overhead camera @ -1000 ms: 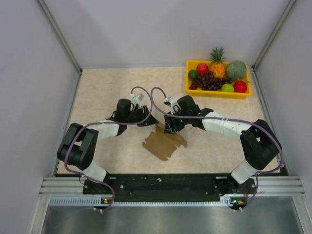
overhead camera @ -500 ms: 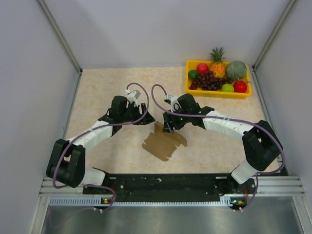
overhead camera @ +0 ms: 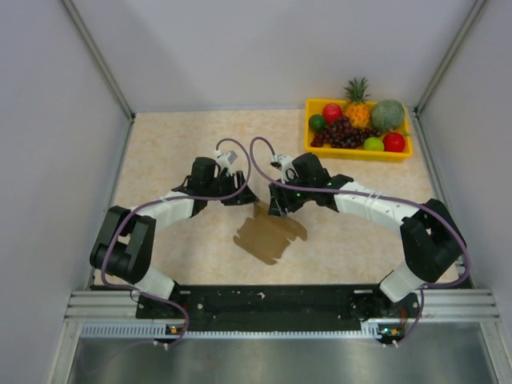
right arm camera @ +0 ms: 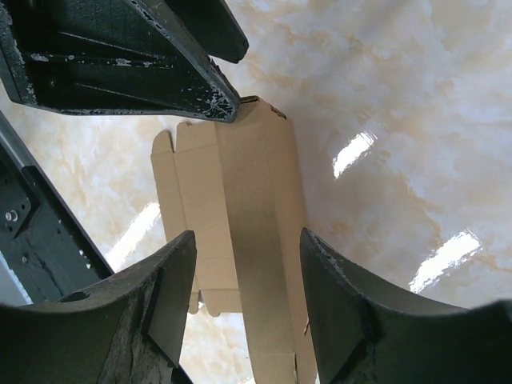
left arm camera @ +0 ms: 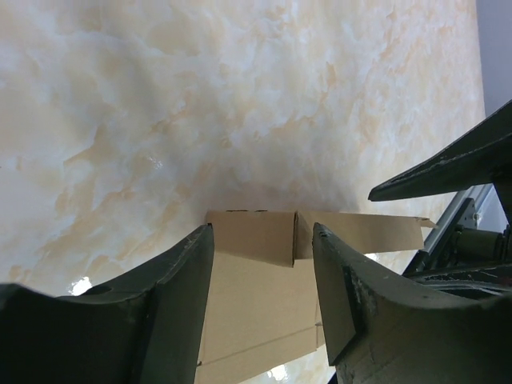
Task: Fold the paper box
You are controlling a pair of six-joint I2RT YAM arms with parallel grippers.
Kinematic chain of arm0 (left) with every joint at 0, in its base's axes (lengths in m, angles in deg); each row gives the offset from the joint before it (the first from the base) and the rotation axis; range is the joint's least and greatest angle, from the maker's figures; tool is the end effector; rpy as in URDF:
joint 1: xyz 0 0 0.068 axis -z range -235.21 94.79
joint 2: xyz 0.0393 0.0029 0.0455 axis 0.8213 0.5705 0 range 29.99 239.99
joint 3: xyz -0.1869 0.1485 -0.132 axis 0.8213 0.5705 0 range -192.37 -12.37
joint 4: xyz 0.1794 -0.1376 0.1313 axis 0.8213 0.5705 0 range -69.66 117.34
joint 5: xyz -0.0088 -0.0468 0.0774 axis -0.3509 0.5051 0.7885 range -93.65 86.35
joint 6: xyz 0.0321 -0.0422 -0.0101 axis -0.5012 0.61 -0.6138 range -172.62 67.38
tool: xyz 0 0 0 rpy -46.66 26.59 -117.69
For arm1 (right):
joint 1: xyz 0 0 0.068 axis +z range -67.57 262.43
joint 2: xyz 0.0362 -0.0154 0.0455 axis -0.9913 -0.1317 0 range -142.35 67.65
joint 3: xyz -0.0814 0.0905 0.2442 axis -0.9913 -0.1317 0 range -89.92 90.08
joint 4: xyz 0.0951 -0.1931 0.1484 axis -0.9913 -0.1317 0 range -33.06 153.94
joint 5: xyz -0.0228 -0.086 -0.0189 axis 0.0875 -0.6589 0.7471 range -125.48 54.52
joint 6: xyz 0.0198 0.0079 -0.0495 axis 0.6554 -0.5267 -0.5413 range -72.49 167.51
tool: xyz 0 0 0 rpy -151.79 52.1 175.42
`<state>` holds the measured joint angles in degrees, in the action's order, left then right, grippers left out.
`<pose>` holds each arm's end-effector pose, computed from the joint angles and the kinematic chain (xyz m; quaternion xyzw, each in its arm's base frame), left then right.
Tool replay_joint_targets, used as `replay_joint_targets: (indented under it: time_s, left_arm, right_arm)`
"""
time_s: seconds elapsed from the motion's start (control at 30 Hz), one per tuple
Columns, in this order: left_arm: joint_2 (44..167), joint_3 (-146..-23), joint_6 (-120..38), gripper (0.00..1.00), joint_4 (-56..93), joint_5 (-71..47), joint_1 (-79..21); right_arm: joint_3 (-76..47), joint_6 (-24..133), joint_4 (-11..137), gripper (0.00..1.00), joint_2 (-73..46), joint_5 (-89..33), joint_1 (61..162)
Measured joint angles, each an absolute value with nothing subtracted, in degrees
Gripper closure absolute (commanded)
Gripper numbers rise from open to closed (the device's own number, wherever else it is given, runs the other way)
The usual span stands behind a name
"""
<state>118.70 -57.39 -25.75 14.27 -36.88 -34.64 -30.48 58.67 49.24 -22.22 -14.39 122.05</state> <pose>0.2878 -0.1288 0.1881 0.0788 0.8655 -0.4050 0.2839 0.2513 0.2246 0.2293 -0.2910 0.8636 0.3137 0.2665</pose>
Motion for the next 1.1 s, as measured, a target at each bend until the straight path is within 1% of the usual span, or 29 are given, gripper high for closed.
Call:
replay_joint_targets:
  time_s: [0.13, 0.2, 0.23, 0.27, 0.37, 0.43, 0.47, 0.5, 0.6, 0.87, 1.1]
  left_arm:
    - [119.05, -57.39, -25.29, 0.43, 13.46, -37.21, -34.64]
    - [119.05, -57.39, -25.29, 0.44, 13.42, -37.17, -34.64]
    - [119.03, -57.39, -25.29, 0.46, 13.4, -37.1, -34.64]
    - [119.03, -57.39, -25.29, 0.51, 13.44, -37.08, -34.64]
    - [119.05, -57.37, -25.05, 0.55, 13.35, -37.08, -34.64]
    - [119.05, -56.82, -24.85, 0.6, 12.32, -37.3, -34.64]
    - [119.05, -56.38, -24.57, 0.61, 11.45, -37.43, -34.64]
    - [119.09, -55.88, -24.26, 0.65, 10.42, -37.71, -34.64]
    - [119.29, -54.26, -23.56, 0.66, 6.97, -38.7, -34.64]
    - [119.25, -49.21, -22.58, 0.76, -3.83, -38.68, -34.16]
    - [118.26, -43.99, -21.66, 0.8, -13.09, -37.15, -33.74]
  right_arm:
    - [-30.48, 58.67, 49.24, 0.47, -22.22, -14.39, 122.05]
    - [-30.48, 58.65, 49.24, 0.49, -22.22, -14.42, 122.05]
    - [-30.48, 58.65, 49.24, 0.5, -22.22, -14.42, 122.05]
    - [-30.48, 58.65, 49.24, 0.52, -22.22, -14.39, 122.05]
    - [-30.48, 58.65, 49.24, 0.55, -22.22, -14.37, 122.05]
    - [-30.48, 58.65, 49.24, 0.56, -22.24, -14.37, 122.05]
    - [-30.48, 58.65, 49.24, 0.57, -22.26, -14.39, 122.05]
    - [-30.48, 58.65, 49.24, 0.57, -22.33, -14.37, 122.05]
    - [-30.48, 58.65, 49.26, 0.59, -22.79, -14.37, 122.05]
    - [-31.1, 58.67, 50.16, 0.61, -23.57, -14.44, 122.07]
    - [-32.3, 58.71, 51.14, 0.62, -24.06, -14.42, 122.46]
